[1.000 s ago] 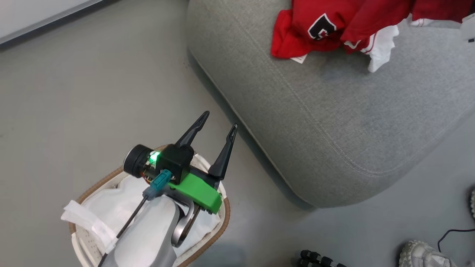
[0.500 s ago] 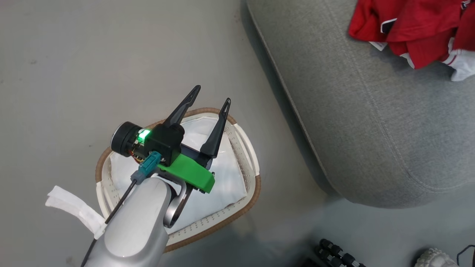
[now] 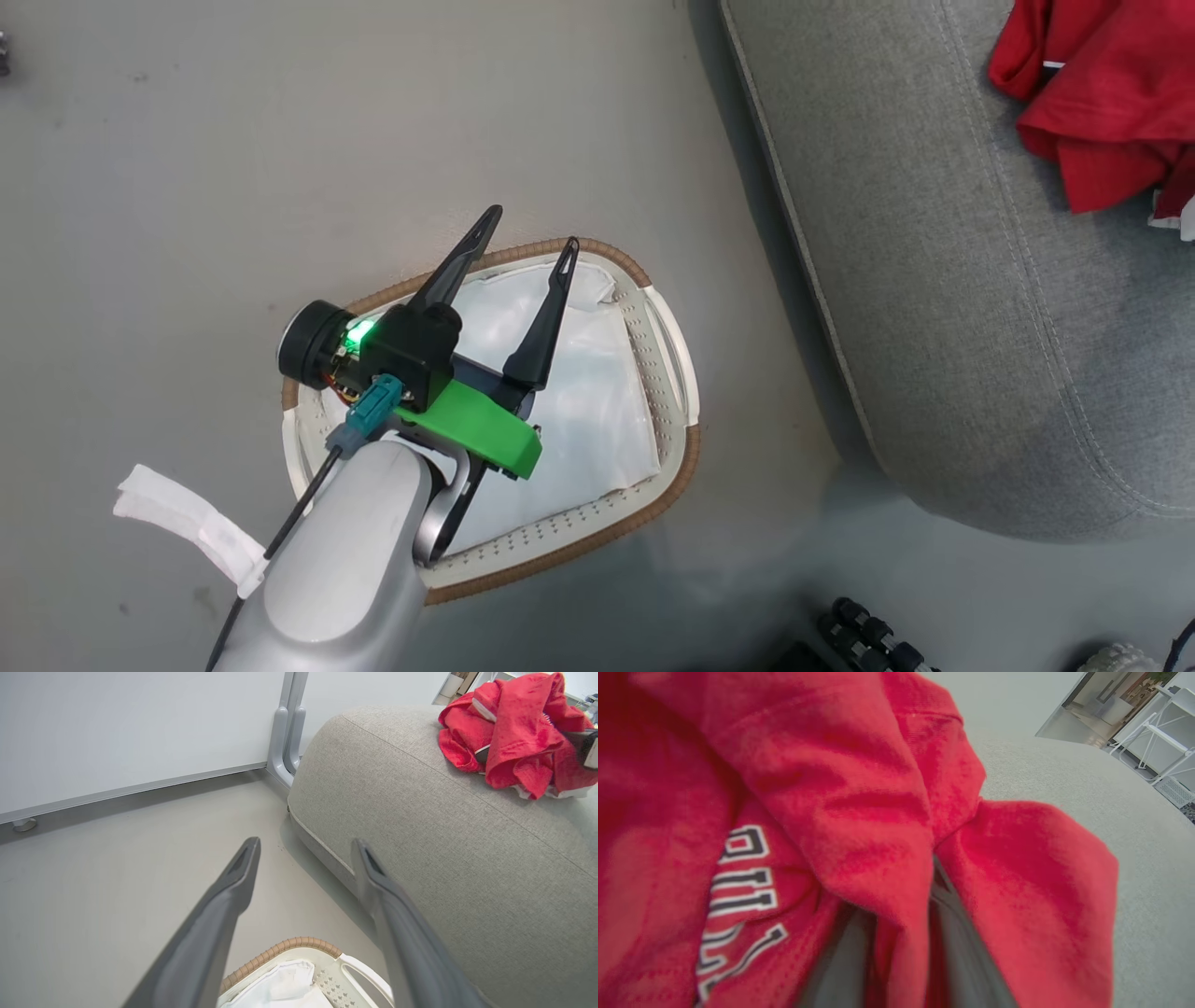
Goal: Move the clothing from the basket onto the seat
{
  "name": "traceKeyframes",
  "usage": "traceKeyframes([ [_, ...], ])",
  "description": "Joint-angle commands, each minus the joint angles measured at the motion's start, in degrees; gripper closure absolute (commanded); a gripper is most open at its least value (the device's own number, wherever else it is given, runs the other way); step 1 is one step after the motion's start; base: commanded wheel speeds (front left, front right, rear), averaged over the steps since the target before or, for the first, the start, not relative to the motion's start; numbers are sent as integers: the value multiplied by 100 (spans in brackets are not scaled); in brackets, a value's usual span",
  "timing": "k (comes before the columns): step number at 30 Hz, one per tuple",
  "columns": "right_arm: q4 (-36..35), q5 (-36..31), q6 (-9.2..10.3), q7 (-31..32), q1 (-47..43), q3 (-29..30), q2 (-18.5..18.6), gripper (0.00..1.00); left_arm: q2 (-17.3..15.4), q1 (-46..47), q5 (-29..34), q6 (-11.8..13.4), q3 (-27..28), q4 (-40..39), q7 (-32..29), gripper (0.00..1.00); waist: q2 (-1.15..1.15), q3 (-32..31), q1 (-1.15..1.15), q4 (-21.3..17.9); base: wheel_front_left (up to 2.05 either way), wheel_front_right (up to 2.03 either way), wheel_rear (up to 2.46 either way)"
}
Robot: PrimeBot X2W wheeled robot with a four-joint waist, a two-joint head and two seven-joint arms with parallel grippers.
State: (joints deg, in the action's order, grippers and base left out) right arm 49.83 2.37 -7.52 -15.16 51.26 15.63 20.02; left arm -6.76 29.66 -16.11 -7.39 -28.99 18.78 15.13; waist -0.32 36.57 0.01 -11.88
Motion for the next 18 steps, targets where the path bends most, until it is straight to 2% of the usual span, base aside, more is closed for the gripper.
traceKeyframes([
  [1, 2, -48, 6, 4, -163, -2, -62, 0, 5, -44, -28, -17, 37, 4, 2, 0, 32, -224, -1, -74, 0, 0, 0],
  [11, -689, 127, 7, 3, -942, -225, -193, 0, 130, -512, -100, -17, 267, 147, 1, 0, 32, -1122, -1, -189, 0, 0, 0],
  [18, -1248, 452, 7, 2, -1607, -447, -264, 0, 217, -944, 9, -17, 677, 256, 2, 0, 32, -1734, -1, -96, 0, 0, 0],
])
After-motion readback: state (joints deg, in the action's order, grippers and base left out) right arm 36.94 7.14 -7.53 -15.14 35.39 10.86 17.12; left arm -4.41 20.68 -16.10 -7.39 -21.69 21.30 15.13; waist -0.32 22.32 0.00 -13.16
